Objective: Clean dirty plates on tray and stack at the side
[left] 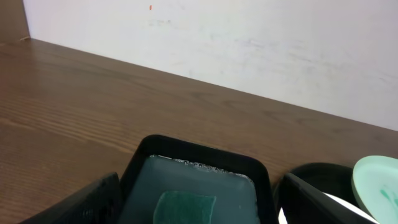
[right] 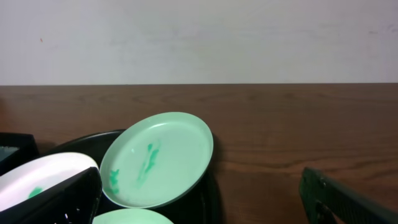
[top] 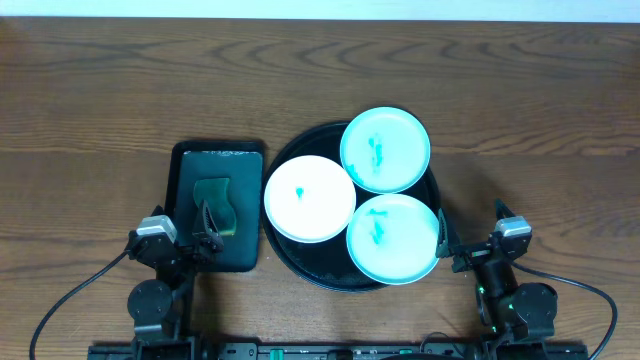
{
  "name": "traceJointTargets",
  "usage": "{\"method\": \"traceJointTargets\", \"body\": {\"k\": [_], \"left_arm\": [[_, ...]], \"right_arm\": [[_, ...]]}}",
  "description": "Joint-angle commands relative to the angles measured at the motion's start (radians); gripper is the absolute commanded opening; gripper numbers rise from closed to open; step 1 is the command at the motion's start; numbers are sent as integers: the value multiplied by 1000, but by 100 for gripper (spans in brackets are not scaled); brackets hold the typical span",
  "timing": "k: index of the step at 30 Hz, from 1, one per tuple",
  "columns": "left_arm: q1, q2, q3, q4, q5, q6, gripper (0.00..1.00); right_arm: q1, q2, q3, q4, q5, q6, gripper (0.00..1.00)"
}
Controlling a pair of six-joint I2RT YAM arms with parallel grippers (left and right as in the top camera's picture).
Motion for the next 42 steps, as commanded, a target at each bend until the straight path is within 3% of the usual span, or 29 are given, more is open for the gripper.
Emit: {"method": "traceJointTargets", "body": {"k": [1,22,33,42], "left_arm": [[3,-6,-17,-34,-5,17,82],[3,51,-17,-34,-5,18,82],[3,364,71,-11,7,24,82],[3,764,499,-243,64,24,82]], "right_arm": [[6,-3,-4,-1,3,-10,99],[6,-3,-4,-1,3,-11,99],[6,-3,-4,-1,3,-11,99],[6,-3,-4,-1,3,-11,99]]}}
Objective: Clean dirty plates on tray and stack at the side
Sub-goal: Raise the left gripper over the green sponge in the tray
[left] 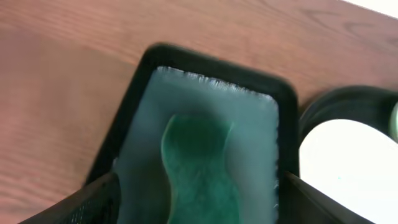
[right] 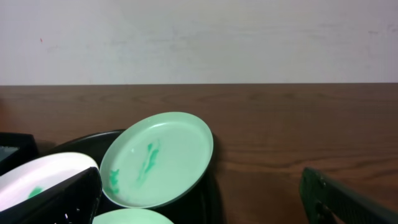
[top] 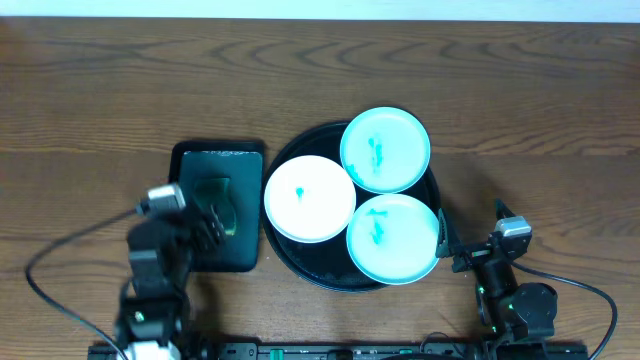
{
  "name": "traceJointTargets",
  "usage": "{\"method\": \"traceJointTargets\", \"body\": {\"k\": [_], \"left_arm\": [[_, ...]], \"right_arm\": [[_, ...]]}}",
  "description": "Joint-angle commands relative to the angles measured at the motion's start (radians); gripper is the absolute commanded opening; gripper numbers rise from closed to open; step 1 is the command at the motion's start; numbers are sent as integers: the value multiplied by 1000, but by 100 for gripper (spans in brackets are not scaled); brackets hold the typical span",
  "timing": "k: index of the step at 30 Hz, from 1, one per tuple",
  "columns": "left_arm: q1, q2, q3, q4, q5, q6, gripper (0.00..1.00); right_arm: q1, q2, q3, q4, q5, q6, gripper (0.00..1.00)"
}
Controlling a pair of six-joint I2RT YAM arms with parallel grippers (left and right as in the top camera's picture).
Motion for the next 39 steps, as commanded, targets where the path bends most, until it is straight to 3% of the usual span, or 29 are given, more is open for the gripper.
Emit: {"method": "traceJointTargets", "body": {"k": [1,6,11,13,30,34,39], "left_arm": [[3,145,209,-90,61,20,82],[2,382,542,-403,166,20,82],[2,576,850,-776,166,17,82],[2,608,895,-845,166,16,82],[2,615,903,-892,166,16,82],[2,615,902,-892,166,16,82],[2,615,902,-891,166,16,82]], "right_arm": [[6,-3,-4,-1,2,-10,99],[6,-3,-4,-1,2,-11,99],[6,-3,-4,-1,2,-11,99],[6,-3,-4,-1,2,-11,99],[5,-3,-4,10,59,-24,99],[5,-3,0,73,12,60,99],[5,20,81,8,-78,73,99]]}}
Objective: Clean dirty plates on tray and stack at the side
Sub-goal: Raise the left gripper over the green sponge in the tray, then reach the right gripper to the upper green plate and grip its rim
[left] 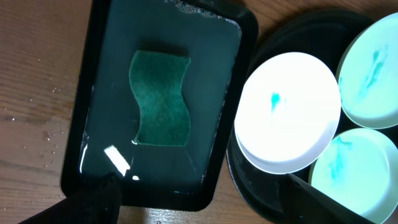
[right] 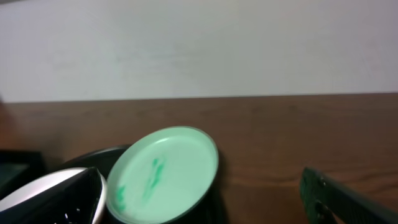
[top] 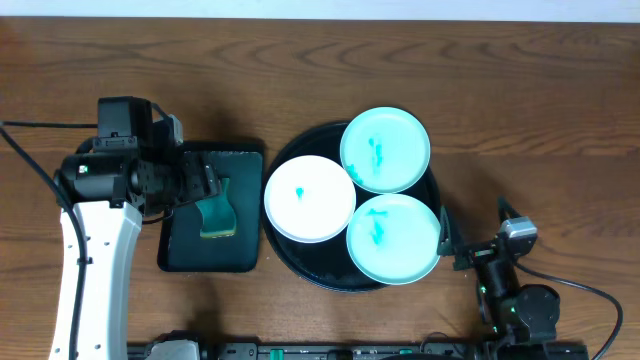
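Note:
A round black tray (top: pixel 318 281) holds three plates. The white plate (top: pixel 309 198) carries a teal spot, and the two teal plates (top: pixel 385 150) (top: pixel 393 238) show teal smears. Left of the tray, a green sponge (top: pixel 216 214) lies in a black rectangular basin (top: pixel 190 256) of water. My left gripper (top: pixel 203 186) hangs open over the basin, above the sponge (left: pixel 160 107), with nothing between its fingers (left: pixel 93 199). At the table's front right, my right gripper (top: pixel 473 226) is open and empty beside the tray, facing the upper teal plate (right: pixel 163 174).
Brown wooden table (top: pixel 520 90) with a white wall behind it (right: pixel 199 43). Water droplets lie on the wood left of the basin (left: pixel 46 134). Cables run from both arm bases at the front edge.
My left arm has risen and reached farther back over the basin; its camera now looks straight down on the sponge and plates. The right gripper has shifted slightly; plates and sponge are unmoved.
Both grippers first rested open at the table's front edge, the left in front of the basin. Then the left gripper was lifted over the basin's front. Now it hangs open higher above the sponge, and the right has barely moved.

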{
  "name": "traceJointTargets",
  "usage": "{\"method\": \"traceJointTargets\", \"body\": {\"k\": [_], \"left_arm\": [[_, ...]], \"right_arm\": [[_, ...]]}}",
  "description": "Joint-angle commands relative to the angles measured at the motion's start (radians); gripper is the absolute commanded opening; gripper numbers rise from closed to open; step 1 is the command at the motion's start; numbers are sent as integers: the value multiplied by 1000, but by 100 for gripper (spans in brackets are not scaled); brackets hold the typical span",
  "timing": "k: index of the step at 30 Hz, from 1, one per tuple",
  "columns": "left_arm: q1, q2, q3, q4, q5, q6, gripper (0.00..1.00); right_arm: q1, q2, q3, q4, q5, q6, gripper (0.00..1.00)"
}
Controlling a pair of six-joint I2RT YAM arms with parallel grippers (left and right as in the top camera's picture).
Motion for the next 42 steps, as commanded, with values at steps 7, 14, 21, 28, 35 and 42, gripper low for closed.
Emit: {"method": "traceJointTargets", "body": {"k": [7,14,21,28,35,42], "left_arm": [[2,3,20,8,13,5,82],[2,3,20,21,13,5,82],[2,3,20,21,13,5,82],[2,3,20,21,13,5,82],[2,3,20,21,13,5,82],[2,3,21,21,12,5,82]], "right_arm": [[5,301,402,-218,-110,-86,99],[5,802,854,-491,-281,-95,99],[19,1277,1288,-945,-429,-96,99],[119,1595,1477,-1282,-380,-149,99],[272,1678,1476,-1260,-285,-163,99],[346,1686,1476,-1110,-263,-136,99]]}}
